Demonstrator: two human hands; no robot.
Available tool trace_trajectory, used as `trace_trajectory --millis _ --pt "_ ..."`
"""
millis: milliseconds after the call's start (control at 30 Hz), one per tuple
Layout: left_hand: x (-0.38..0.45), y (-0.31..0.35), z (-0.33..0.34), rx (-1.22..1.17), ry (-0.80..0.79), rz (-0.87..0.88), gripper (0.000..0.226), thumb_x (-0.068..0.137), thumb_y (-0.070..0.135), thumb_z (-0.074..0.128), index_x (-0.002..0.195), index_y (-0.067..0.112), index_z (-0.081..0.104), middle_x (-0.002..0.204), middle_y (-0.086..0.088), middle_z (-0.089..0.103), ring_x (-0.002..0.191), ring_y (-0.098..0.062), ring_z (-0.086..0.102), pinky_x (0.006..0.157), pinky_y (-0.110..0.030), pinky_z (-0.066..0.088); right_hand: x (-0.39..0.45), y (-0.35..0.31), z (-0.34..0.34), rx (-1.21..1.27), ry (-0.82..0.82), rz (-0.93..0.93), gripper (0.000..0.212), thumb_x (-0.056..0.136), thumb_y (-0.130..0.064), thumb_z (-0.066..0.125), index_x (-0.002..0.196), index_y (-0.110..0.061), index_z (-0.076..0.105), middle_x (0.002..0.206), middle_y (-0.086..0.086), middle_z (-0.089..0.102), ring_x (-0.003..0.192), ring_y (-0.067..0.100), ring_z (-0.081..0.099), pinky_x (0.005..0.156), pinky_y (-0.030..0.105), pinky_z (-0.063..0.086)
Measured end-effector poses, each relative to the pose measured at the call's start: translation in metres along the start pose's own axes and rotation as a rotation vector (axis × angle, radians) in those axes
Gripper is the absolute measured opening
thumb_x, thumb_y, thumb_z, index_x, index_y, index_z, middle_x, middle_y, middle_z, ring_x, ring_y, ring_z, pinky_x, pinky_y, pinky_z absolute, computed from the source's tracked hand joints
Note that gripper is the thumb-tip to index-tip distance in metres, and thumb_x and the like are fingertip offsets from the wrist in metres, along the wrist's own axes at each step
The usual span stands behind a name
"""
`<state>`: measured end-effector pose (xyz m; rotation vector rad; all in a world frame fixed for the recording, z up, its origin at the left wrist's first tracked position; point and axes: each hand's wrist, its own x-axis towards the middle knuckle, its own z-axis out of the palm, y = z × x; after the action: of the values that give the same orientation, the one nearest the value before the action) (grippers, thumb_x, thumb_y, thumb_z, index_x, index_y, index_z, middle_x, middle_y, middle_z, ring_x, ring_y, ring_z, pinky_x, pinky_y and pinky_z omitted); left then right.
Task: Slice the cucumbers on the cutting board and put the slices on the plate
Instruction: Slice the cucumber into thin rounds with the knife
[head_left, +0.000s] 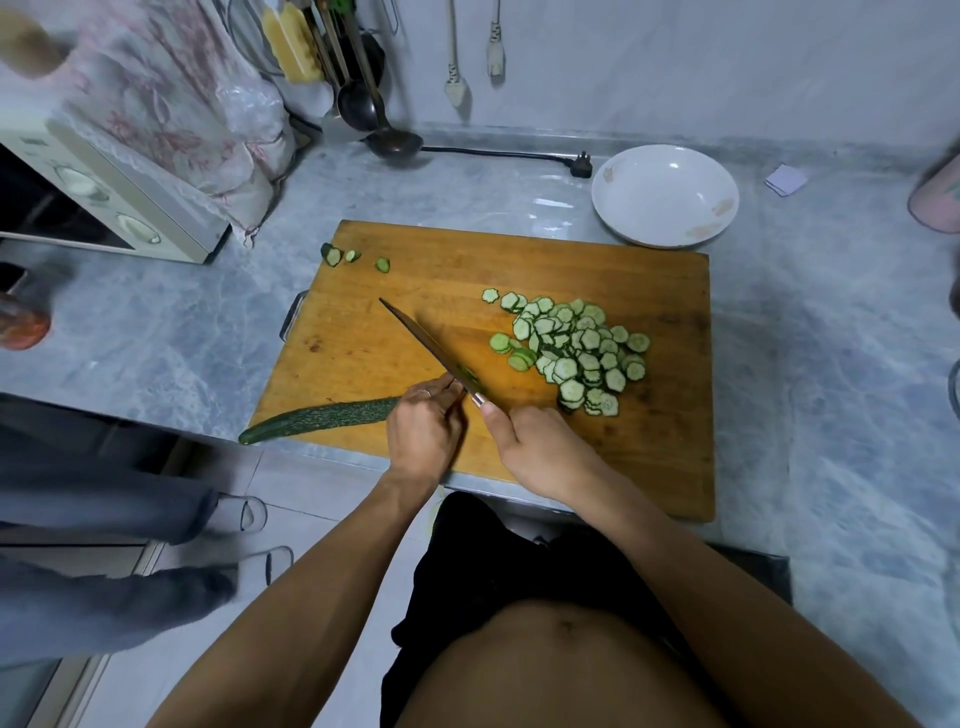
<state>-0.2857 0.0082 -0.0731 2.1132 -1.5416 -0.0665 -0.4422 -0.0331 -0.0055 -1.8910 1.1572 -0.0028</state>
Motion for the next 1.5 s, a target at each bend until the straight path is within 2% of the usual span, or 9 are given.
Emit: trace_trajectory --millis 233,367,500,634,800,967,1167,1334,1501 --pt "0.000 0.001 -0.003 -0.100 0.007 -0.018 0.031 0.072 -0.006 0.073 0.098 0.010 0.079 0.104 -0.008 0.074 0.090 -0.025 0.073 0.075 -0.037 0.060 -0.002 0.006 -0.009 0.018 0.059 -0.046 0.065 0.105 -0.051 0.024 0.056 -0.012 0.042 0.055 0.004 0.046 0.057 0.023 0.048 0.059 0.035 0.037" --pt "0.001 0.001 -0.002 -0.142 0.012 -0.062 0.027 0.077 -0.002 0.069 0.099 0.010 0.078 0.105 -0.010 0.074 0.094 -0.025 0.073 0.080 -0.043 0.060 -0.009 0.012 -0.017 0.024 0.032 -0.041 0.065 0.105 -0.050 0.023 0.058 -0.011 0.045 0.055 0.005 0.048 0.056 0.022 0.051 0.063 0.038 0.043" --pt "0.001 0.003 -0.004 -0.106 0.009 -0.061 0.026 0.075 -0.004 0.072 0.095 0.012 0.079 0.103 -0.008 0.075 0.088 -0.025 0.073 0.074 -0.034 0.058 -0.023 0.007 -0.014 -0.029 0.019 -0.093 0.063 0.106 -0.049 0.023 0.058 -0.013 0.044 0.057 0.003 0.048 0.059 0.019 0.046 0.063 0.033 0.034" --pt "0.001 0.002 -0.005 -0.092 0.000 -0.081 0.027 0.073 -0.004 0.070 0.092 0.013 0.080 0.101 -0.007 0.076 0.084 -0.026 0.072 0.069 -0.028 0.055 -0.035 0.000 -0.017 -0.046 0.025 -0.106 0.063 0.105 -0.049 0.023 0.062 -0.010 0.048 0.062 0.006 0.052 0.066 0.023 0.047 0.065 0.035 0.036" --pt "0.000 0.004 -0.007 -0.087 0.015 -0.063 0.024 0.069 -0.006 0.070 0.082 0.012 0.079 0.087 -0.009 0.076 0.070 -0.030 0.070 0.057 -0.024 0.047 -0.043 -0.005 -0.016 -0.063 -0.001 -0.069 0.058 0.105 -0.050 0.021 0.077 -0.010 0.052 0.090 0.016 0.059 0.087 0.023 0.042 0.077 0.037 0.040" --pt "0.000 0.001 -0.003 -0.089 0.021 -0.038 0.026 0.069 -0.005 0.068 0.085 0.011 0.080 0.092 -0.006 0.076 0.077 -0.027 0.072 0.060 -0.024 0.049 -0.038 -0.004 -0.017 -0.046 -0.026 -0.056 0.061 0.105 -0.051 0.021 0.071 -0.010 0.051 0.081 0.011 0.055 0.084 0.024 0.044 0.073 0.033 0.034" --pt "0.000 -0.003 0.000 -0.133 0.036 0.014 0.033 0.064 -0.012 0.072 0.091 0.006 0.079 0.096 -0.012 0.076 0.086 -0.025 0.073 0.072 -0.026 0.055 -0.026 -0.003 -0.019 -0.018 -0.021 -0.059 0.066 0.106 -0.049 0.021 0.057 -0.010 0.042 0.054 0.006 0.045 0.054 0.016 0.045 0.057 0.035 0.029" --pt "0.001 -0.004 0.000 -0.098 0.031 0.035 0.029 0.066 -0.004 0.063 0.087 0.007 0.079 0.094 -0.011 0.076 0.080 -0.028 0.073 0.064 -0.032 0.057 -0.015 -0.004 -0.007 -0.029 -0.011 -0.045 0.067 0.105 -0.051 0.018 0.058 -0.011 0.044 0.061 0.007 0.047 0.073 0.028 0.046 0.068 0.033 0.034" --pt "-0.001 -0.006 0.000 -0.093 0.015 0.046 0.025 0.068 -0.002 0.063 0.086 0.006 0.079 0.093 -0.012 0.076 0.081 -0.029 0.072 0.062 -0.035 0.058 -0.013 -0.003 0.000 -0.027 -0.002 -0.017 0.065 0.104 -0.054 0.017 0.062 -0.014 0.047 0.067 0.006 0.048 0.084 0.028 0.047 0.072 0.035 0.037"
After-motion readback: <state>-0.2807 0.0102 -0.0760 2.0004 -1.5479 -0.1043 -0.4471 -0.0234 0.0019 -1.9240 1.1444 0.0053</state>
